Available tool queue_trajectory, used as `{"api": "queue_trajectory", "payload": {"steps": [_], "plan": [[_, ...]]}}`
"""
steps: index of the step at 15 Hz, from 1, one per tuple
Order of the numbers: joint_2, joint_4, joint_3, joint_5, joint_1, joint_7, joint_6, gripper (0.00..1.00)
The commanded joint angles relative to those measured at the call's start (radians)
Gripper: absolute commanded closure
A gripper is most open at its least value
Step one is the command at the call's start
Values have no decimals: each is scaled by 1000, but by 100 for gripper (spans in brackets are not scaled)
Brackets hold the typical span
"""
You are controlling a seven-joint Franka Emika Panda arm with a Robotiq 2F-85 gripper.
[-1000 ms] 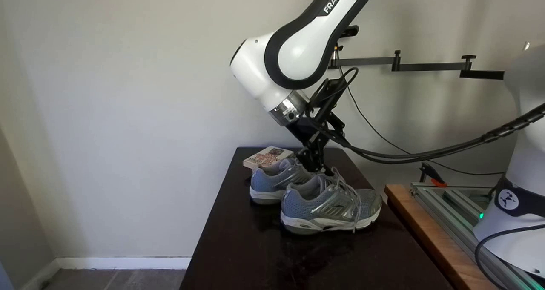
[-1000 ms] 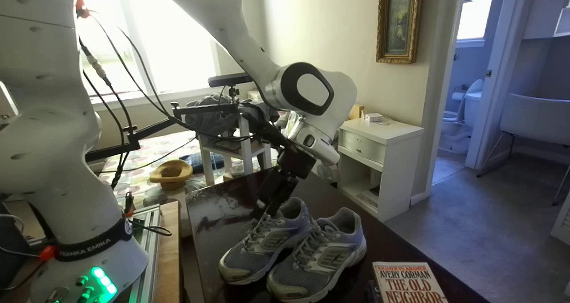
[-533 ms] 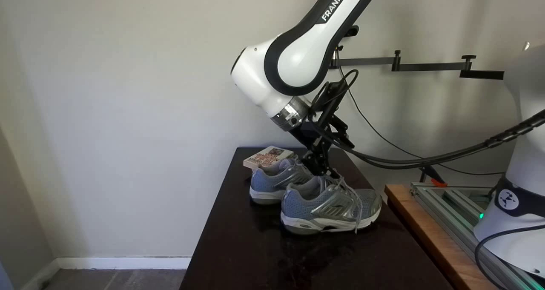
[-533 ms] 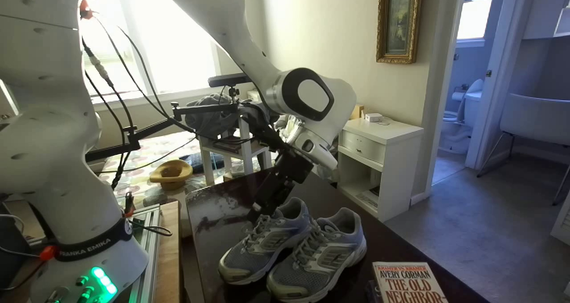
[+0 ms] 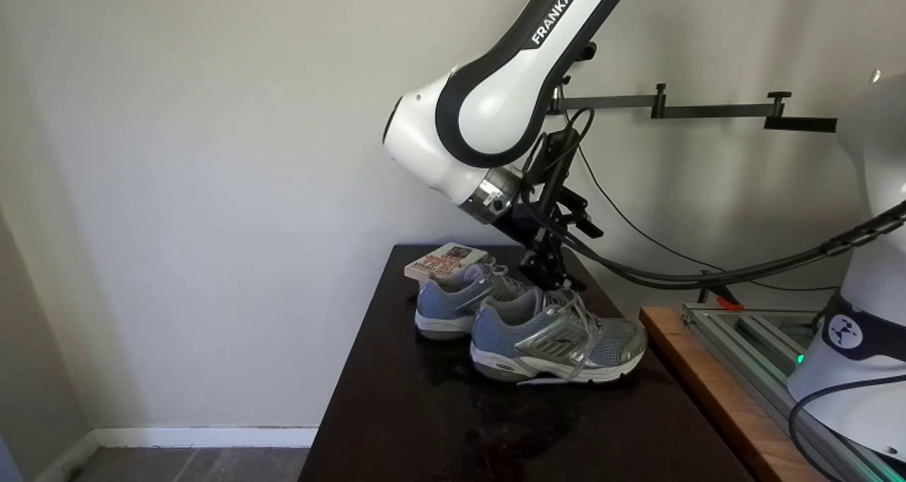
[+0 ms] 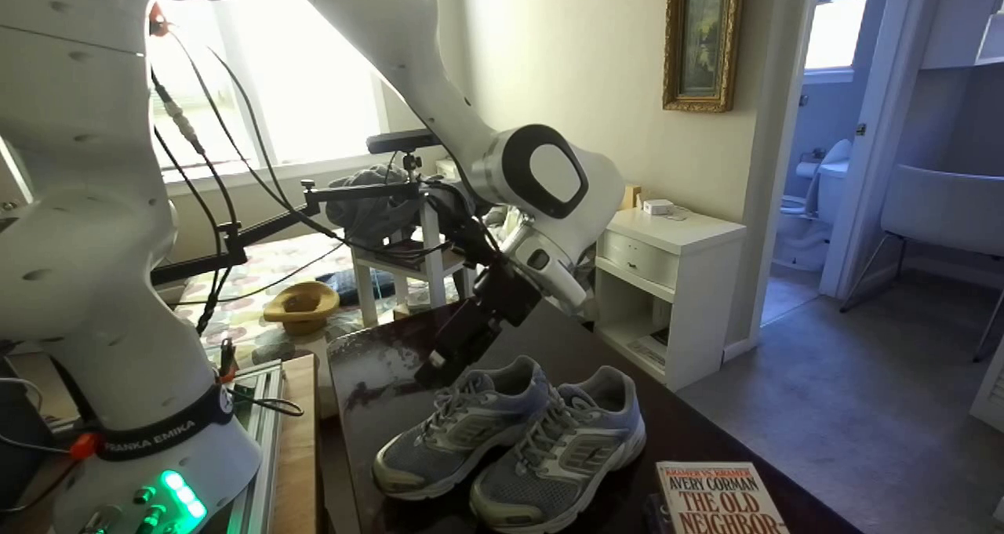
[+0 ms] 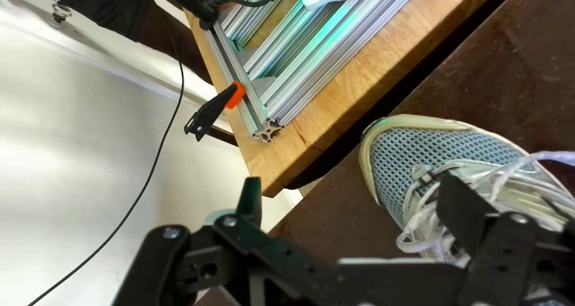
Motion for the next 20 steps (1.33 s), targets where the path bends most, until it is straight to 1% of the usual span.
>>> {"api": "queue_trajectory", "payload": {"steps": [1,8,15,18,20], "plan": [[33,36,-5,-33,10,-29,-51,0],[-6,32,-4,-19,9,-9,52,0],[-3,35,-5,-21,11,0,136,0],[1,34,-6,-21,11,-1,153,0],[6,34,-3,-28,15,-14,137,0]]}}
